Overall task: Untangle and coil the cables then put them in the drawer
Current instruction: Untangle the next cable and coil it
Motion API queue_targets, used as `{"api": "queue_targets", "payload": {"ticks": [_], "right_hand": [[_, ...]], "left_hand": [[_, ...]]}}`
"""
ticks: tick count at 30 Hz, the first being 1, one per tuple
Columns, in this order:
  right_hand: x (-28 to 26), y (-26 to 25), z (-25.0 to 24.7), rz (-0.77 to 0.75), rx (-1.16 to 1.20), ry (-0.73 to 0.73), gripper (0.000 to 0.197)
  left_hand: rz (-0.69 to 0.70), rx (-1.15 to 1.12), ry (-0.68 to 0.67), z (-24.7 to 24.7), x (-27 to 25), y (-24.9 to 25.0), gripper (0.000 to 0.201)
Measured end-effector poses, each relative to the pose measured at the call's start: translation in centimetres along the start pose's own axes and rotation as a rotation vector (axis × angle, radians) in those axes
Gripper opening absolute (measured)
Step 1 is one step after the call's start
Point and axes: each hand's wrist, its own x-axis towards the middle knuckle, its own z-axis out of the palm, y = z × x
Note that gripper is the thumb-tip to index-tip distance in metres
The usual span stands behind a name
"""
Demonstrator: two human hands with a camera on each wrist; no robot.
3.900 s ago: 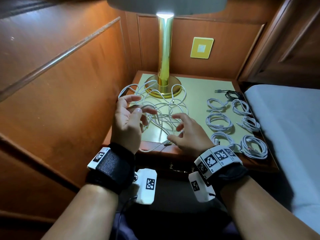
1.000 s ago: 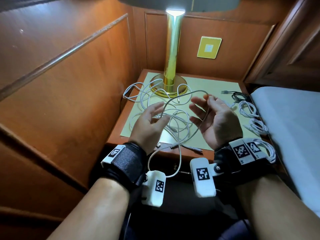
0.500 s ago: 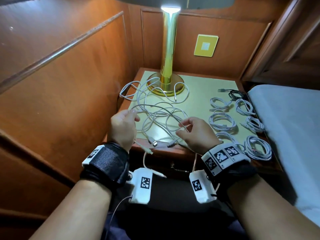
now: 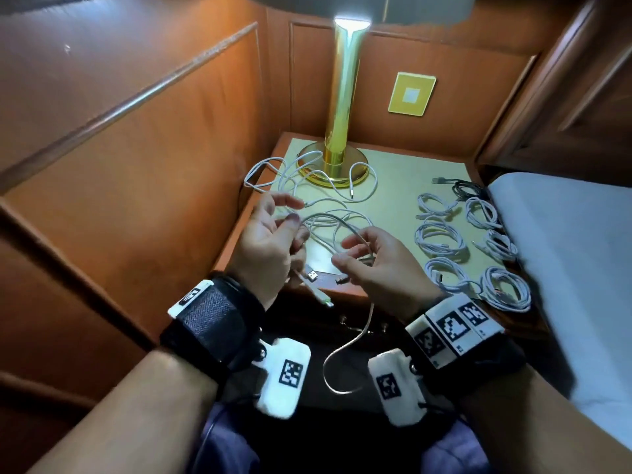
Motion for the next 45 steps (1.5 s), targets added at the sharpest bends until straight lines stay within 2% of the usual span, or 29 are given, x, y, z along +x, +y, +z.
{"api": "queue_targets", "payload": {"ticks": [2, 4, 7, 8, 10, 13, 15, 17, 19, 21, 24, 27, 31, 34, 38, 39, 43, 45], "right_hand": [[-1.9, 0.3, -0.9, -0.025, -0.077, 0.098, 0.034], [-3.9, 0.5, -2.2, -0.041, -0.110, 0.214, 0.042], [-7.6, 0.5, -2.9, -0.069, 0.030, 0.306, 0.022], [-9.1, 0.6, -2.7, -0.086, 0.109, 0.289, 0.021], [-12.4, 1.1, -1.9, -0.129, 0.162, 0.222, 0.035], [-16.9, 2.8, -0.4, -0.190, 0.037, 0.107, 0.045], [-19.2, 3.4, 0.4, -0.182, -0.005, 0.036, 0.037], [-21.5, 3.4, 0.7, -0.162, 0.013, 0.002, 0.021], [-23.5, 2.6, 0.6, -0.093, 0.183, -0.022, 0.025], [-25.1, 1.0, -0.6, -0.017, 0.461, -0.046, 0.032], [-26.7, -2.1, -4.2, 0.042, 0.831, -0.004, 0.032], [-27.1, -2.6, -8.3, 0.001, 1.041, 0.142, 0.029], [-26.6, 1.4, -10.0, 0.084, 1.151, 0.434, 0.024], [-26.8, 3.8, -9.6, 0.138, 1.046, 0.516, 0.022], [-26.7, 4.0, -8.8, 0.056, 0.772, 0.458, 0.029], [-26.5, 4.0, -8.4, 0.042, 0.706, 0.432, 0.030], [-25.0, 5.7, -6.1, 0.002, 0.250, 0.370, 0.022], [-24.3, 6.3, -4.9, -0.011, 0.101, 0.274, 0.024]], "left_hand": [[-0.038, -0.092, -0.122, 0.5, -2.2, 1.1, 0.027], [-0.091, -0.139, -0.178, 0.7, -4.4, 1.7, 0.030], [-0.166, -0.183, -0.173, 0.8, -7.2, 1.8, 0.030], [-0.173, -0.193, -0.166, 0.9, -8.1, 1.8, 0.032], [-0.143, -0.150, -0.141, 1.3, -10.3, 1.5, 0.034], [-0.066, 0.002, -0.111, 2.4, -14.2, 0.9, 0.031], [-0.008, 0.134, -0.095, 3.0, -16.5, 0.3, 0.026], [0.081, 0.307, -0.067, 3.1, -18.5, -0.1, 0.023], [0.199, 0.529, -0.049, 2.8, -19.8, -0.4, 0.016], [0.291, 0.710, -0.029, 2.4, -20.7, -0.3, 0.006], [0.250, 0.775, -0.099, 1.7, -21.6, 0.6, 0.007], [0.196, 0.801, -0.187, 0.8, -21.0, 1.2, 0.020], [0.127, 0.788, -0.127, 0.4, -20.4, -0.2, 0.016], [0.065, 0.897, 0.003, -0.4, -20.6, -2.8, 0.008], [0.074, 0.893, 0.107, 0.4, -20.0, -3.6, 0.008], [0.114, 0.909, 0.066, 0.8, -19.9, -3.4, 0.011], [0.312, 0.920, -0.332, 2.0, -20.7, -3.6, 0.015], [0.357, 0.866, -0.438, 2.4, -21.3, -3.8, 0.017]]}}
